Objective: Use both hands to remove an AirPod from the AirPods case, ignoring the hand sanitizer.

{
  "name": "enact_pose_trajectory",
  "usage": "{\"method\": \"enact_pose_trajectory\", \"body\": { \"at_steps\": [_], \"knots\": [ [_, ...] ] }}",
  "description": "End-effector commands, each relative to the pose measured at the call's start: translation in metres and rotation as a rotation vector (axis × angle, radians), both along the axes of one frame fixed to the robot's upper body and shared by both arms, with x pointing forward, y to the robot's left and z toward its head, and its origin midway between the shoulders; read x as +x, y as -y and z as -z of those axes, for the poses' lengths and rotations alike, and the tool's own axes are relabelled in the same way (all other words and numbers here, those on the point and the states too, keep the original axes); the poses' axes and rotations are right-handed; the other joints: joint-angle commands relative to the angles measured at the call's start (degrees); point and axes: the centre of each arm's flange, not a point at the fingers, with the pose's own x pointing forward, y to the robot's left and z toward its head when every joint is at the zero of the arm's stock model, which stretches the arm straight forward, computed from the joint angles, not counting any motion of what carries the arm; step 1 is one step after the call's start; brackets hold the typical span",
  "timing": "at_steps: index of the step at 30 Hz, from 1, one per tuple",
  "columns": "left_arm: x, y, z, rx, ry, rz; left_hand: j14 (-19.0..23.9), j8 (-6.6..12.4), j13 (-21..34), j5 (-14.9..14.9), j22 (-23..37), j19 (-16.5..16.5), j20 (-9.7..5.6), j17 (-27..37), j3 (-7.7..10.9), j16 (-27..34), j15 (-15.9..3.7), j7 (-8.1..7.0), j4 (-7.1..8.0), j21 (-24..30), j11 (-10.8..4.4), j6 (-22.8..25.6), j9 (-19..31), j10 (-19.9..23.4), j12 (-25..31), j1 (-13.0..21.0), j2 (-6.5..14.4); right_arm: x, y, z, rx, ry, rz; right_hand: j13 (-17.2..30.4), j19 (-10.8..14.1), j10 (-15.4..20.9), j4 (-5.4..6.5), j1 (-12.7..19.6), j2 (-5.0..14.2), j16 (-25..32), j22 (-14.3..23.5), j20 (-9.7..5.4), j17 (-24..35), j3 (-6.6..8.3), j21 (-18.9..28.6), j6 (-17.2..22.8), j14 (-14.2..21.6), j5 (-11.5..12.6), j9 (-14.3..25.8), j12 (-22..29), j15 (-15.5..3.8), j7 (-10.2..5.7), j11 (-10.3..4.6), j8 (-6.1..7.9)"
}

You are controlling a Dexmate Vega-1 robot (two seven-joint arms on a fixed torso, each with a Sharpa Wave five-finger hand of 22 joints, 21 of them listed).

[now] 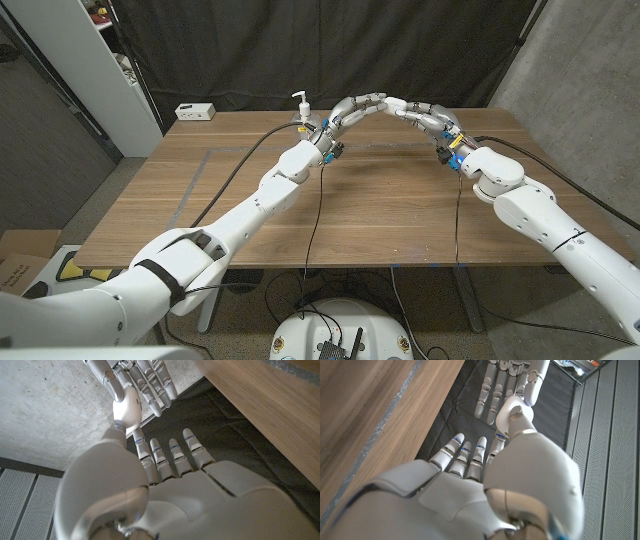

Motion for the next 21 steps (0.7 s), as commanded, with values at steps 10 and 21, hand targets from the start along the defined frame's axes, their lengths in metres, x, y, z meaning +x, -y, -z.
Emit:
{"method": "enact_pose_trajectory", "body": {
  "at_steps": [10, 21],
  "knots": [
    [-0.006, -0.001, -0.014, 0.071, 0.029, -0.051, -1.45, -1.37, 0.42, 0.78, 0.0, -0.91, 0.48, 0.17, -1.76, 0.06, -1.86, 1.26, 0.48, 0.3, 0.63, -0.93, -0.95, -1.63, -0.23, -1.31, -1.83, 0.001, 0.018, -0.005, -0.059, -0.022, 0.027, 0.35, 0.35, 0.51, 0.36, 0.63, 0.62, 0.45, 0.19, 0.16, 0.15, 0.21, -0.11, 1.63, 0.7, 0.48, 6.5, 0.1, -3.68, -0.75, 0.23, 3.47],
    [-0.015, 0.001, -0.02, 0.1, 0.057, -0.098, -0.78, 0.69, 0.52, 1.59, -0.08, -0.38, 0.55, 0.13, -2.19, 0.59, -1.49, 2.78, 0.35, 0.65, 0.5, 5.85, -1.24, -0.49, 0.52, -0.76, -1.31, -0.002, 0.018, -0.013, -0.171, -0.05, 0.058, 0.48, 0.16, 0.54, 0.57, 0.7, 0.54, 0.55, 0.2, 0.4, 0.22, 0.03, -0.2, 1.31, 1.07, 0.56, 7.81, -0.13, -3.68, -0.88, 0.34, 3.95]
  ]
}}
